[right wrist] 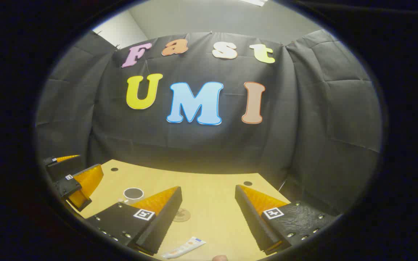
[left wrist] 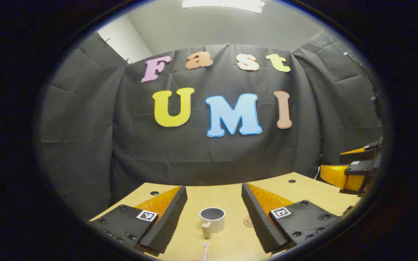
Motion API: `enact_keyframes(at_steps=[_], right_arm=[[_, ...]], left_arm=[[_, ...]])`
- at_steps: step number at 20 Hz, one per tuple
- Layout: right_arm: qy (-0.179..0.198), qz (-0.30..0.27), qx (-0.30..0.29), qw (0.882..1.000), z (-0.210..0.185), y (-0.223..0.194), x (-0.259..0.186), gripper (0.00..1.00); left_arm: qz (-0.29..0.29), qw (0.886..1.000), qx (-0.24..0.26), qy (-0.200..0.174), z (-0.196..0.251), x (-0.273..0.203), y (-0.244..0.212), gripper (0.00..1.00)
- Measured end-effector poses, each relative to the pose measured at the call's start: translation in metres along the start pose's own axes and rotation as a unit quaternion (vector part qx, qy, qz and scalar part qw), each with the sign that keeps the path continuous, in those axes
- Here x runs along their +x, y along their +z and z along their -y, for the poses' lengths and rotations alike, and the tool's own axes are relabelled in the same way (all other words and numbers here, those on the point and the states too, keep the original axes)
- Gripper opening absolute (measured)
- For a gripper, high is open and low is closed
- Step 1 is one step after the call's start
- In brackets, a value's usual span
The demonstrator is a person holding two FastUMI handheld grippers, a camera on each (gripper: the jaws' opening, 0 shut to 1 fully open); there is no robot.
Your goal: Put the toothbrush and toothpaste on the desktop into the cup, then pick up the cup and place it on the coaster on the desktop.
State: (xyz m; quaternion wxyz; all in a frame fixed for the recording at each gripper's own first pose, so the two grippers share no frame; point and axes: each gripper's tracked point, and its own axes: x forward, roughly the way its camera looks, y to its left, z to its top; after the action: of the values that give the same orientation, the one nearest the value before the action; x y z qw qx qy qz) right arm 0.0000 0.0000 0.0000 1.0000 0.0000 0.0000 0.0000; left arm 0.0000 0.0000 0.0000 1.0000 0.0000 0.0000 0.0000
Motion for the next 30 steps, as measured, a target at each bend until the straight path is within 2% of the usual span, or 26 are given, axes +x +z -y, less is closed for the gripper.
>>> enact_keyframes(at_steps=[3, 4, 5, 7, 8, 9, 11, 12, 18, 19, 20, 21, 25, 26, 27, 30], right_arm=[[0.016, -0.02, 0.01, 1.0, -0.009, -0.008, 0.001, 0.93], [0.019, -0.027, 0.011, 0.999, -0.01, -0.011, 0.002, 0.93], [0.02, -0.033, 0.01, 0.999, -0.01, -0.014, 0.003, 0.93], [0.019, -0.043, 0.005, 0.999, -0.011, -0.018, 0.003, 0.93], [0.018, -0.048, 0.003, 0.999, -0.01, -0.021, 0.004, 0.93], [0.018, -0.053, 0.002, 0.998, -0.011, -0.023, 0.005, 0.93], [0.017, -0.063, 0.003, 0.998, -0.011, -0.027, 0.008, 0.93], [0.014, -0.072, 0.004, 0.997, -0.01, -0.031, 0.009, 0.93], [0.018, -0.137, 0.017, 0.99, -0.013, -0.058, 0.018, 0.93], [0.019, -0.156, 0.022, 0.987, -0.015, -0.066, 0.019, 0.93], [0.023, -0.175, 0.029, 0.984, -0.017, -0.075, 0.019, 0.93], [0.026, -0.194, 0.036, 0.98, -0.02, -0.083, 0.018, 0.93], [0.03, -0.272, 0.059, 0.96, -0.028, -0.115, 0.018, 0.94], [0.031, -0.293, 0.066, 0.953, -0.03, -0.125, 0.018, 0.93], [0.032, -0.315, 0.075, 0.946, -0.032, -0.134, 0.017, 0.93], [0.028, -0.373, 0.098, 0.922, -0.038, -0.164, 0.014, 0.94]], left_arm=[[-0.006, 1.0, 0.007, -0.01, 0.001, -0.001, -0.003, 1.0], [-0.012, 1.0, 0.008, -0.014, 0.002, -0.001, -0.005, 0.97], [-0.017, 1.0, 0.008, -0.016, 0.002, -0.003, -0.006, 1.0], [-0.025, 1.0, 0.007, -0.017, 0.002, -0.004, -0.009, 0.97], [-0.028, 0.999, 0.007, -0.016, 0.001, -0.005, -0.009, 1.0], [-0.03, 0.999, 0.007, -0.015, 0.001, -0.005, -0.01, 0.97], [-0.036, 0.999, 0.006, -0.014, 0.001, -0.005, -0.012, 1.0], [-0.041, 0.999, 0.005, -0.015, 0.001, -0.005, -0.014, 0.97], [-0.111, 0.994, -0.005, -0.016, 0.001, -0.02, -0.037, 1.0], [-0.126, 0.992, -0.007, -0.016, 0.002, -0.023, -0.041, 1.0], [-0.144, 0.989, -0.007, -0.014, 0.002, -0.026, -0.048, 0.88], [-0.166, 0.986, -0.007, -0.012, 0.001, -0.031, -0.054, 1.0], [-0.248, 0.968, -0.02, -0.01, 0.002, -0.052, -0.076, 1.0], [-0.27, 0.963, -0.022, -0.009, 0.002, -0.054, -0.082, 0.98], [-0.293, 0.956, -0.022, -0.005, -0.001, -0.055, -0.09, 1.0], [-0.35, 0.937, -0.023, -0.002, -0.004, -0.061, -0.117, 0.98]])
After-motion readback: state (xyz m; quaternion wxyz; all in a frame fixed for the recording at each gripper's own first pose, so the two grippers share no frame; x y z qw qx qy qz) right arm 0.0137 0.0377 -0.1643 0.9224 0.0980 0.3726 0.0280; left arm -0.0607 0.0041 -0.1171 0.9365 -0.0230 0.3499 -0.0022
